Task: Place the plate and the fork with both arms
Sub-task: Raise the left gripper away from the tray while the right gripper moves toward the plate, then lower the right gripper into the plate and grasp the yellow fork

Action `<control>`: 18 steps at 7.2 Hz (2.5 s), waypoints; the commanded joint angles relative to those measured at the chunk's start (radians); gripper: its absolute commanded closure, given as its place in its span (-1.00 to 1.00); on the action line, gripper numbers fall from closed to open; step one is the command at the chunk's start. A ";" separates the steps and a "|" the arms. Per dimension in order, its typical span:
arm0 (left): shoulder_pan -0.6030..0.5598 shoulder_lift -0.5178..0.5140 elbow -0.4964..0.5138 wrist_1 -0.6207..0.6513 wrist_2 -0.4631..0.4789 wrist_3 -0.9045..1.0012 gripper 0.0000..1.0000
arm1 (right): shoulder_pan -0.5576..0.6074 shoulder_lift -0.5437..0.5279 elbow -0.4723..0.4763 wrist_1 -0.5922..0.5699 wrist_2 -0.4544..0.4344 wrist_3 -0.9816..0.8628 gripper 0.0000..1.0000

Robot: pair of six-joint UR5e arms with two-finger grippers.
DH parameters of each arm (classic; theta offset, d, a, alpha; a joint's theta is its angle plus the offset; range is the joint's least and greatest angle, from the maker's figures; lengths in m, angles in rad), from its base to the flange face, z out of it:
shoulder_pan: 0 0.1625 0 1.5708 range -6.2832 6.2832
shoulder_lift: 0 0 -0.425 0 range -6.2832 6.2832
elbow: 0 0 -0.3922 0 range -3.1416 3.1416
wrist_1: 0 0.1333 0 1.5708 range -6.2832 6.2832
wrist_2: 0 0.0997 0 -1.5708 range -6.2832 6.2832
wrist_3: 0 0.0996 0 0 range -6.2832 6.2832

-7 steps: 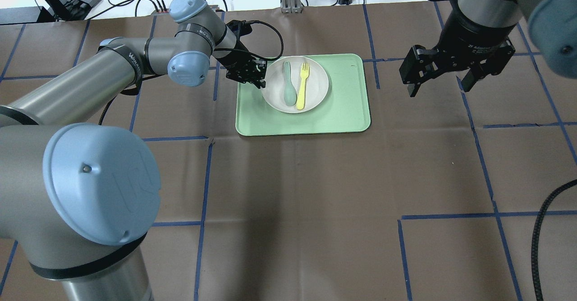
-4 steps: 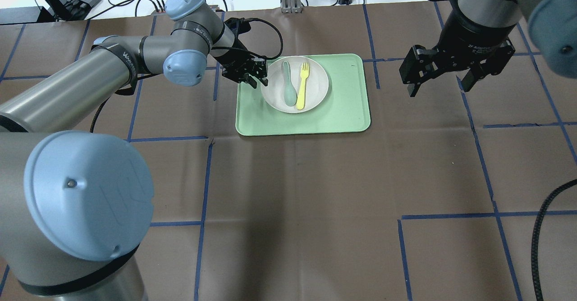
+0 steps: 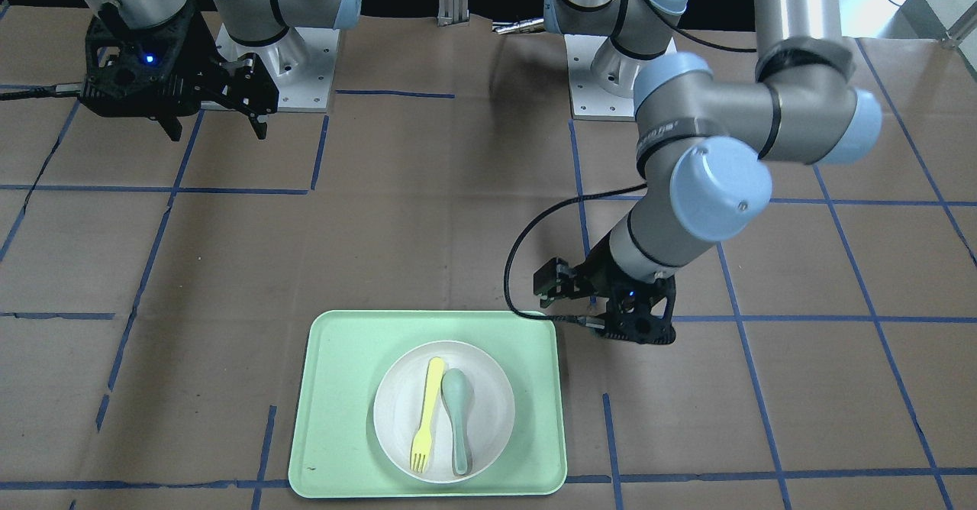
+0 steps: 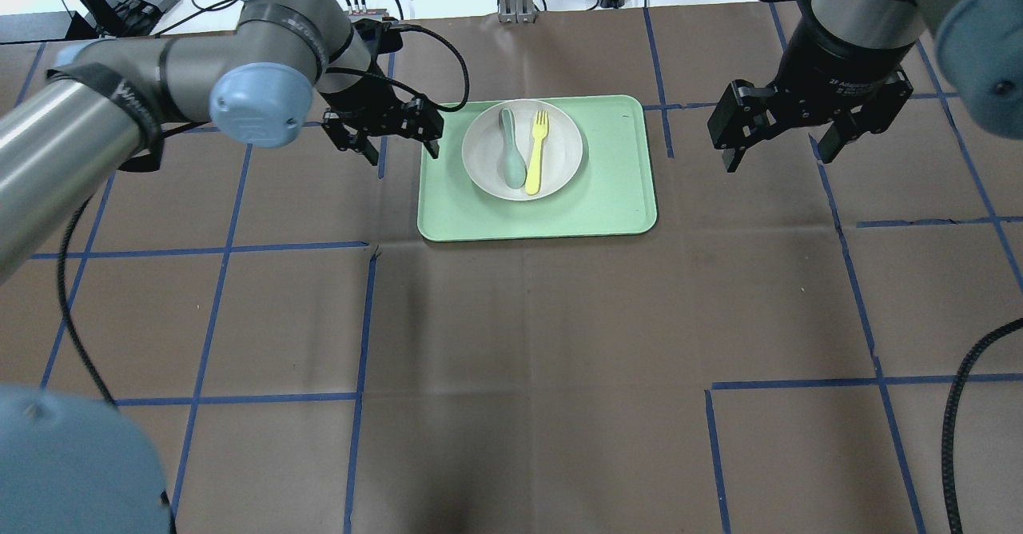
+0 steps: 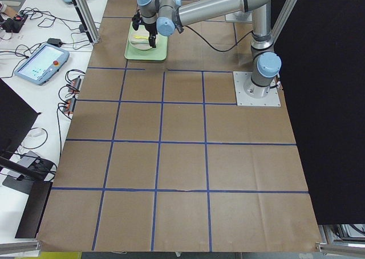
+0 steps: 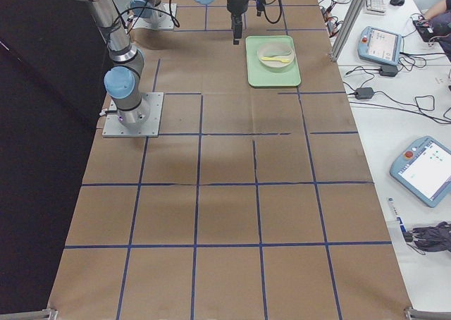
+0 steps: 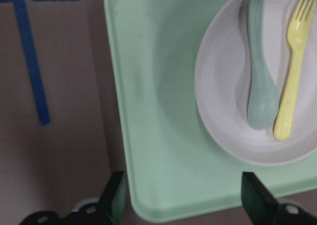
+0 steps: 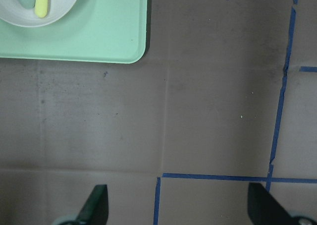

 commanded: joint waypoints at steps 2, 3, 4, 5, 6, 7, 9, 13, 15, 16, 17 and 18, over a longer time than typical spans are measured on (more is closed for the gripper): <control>0.018 0.282 -0.001 -0.363 0.109 0.040 -0.99 | 0.002 0.002 0.000 -0.002 0.002 0.003 -1.00; 0.016 0.340 0.017 -0.446 0.106 0.041 -0.99 | 0.000 0.000 0.000 -0.004 -0.001 0.003 -1.00; 0.022 0.385 -0.016 -0.447 0.105 0.038 -0.99 | 0.002 0.000 -0.001 -0.004 -0.001 0.003 -1.00; 0.015 0.429 0.014 -0.450 0.108 0.044 -0.99 | 0.002 0.003 -0.006 -0.005 0.004 0.005 -1.00; 0.016 0.437 -0.024 -0.451 0.106 0.041 -0.99 | 0.002 0.005 -0.020 -0.007 0.002 0.006 -1.00; 0.014 0.419 -0.023 -0.447 0.106 0.044 -0.99 | 0.003 0.020 -0.031 -0.010 0.005 0.032 -1.00; 0.011 0.388 -0.024 -0.429 0.105 0.041 -0.99 | 0.017 0.098 -0.111 -0.008 0.015 0.100 -1.00; -0.005 0.348 -0.032 -0.309 0.109 0.090 -0.99 | 0.187 0.303 -0.191 -0.167 0.016 0.230 -1.00; -0.006 0.357 -0.036 -0.312 0.109 0.095 -0.99 | 0.274 0.454 -0.311 -0.186 0.015 0.348 -1.00; -0.002 0.339 -0.041 -0.272 0.109 0.093 -0.99 | 0.311 0.521 -0.374 -0.186 0.015 0.383 -1.00; -0.002 0.341 -0.047 -0.266 0.109 0.095 -0.99 | 0.330 0.574 -0.417 -0.191 0.009 0.397 -1.00; -0.002 0.354 -0.049 -0.266 0.112 0.095 -0.99 | 0.330 0.611 -0.419 -0.223 0.007 0.399 -1.00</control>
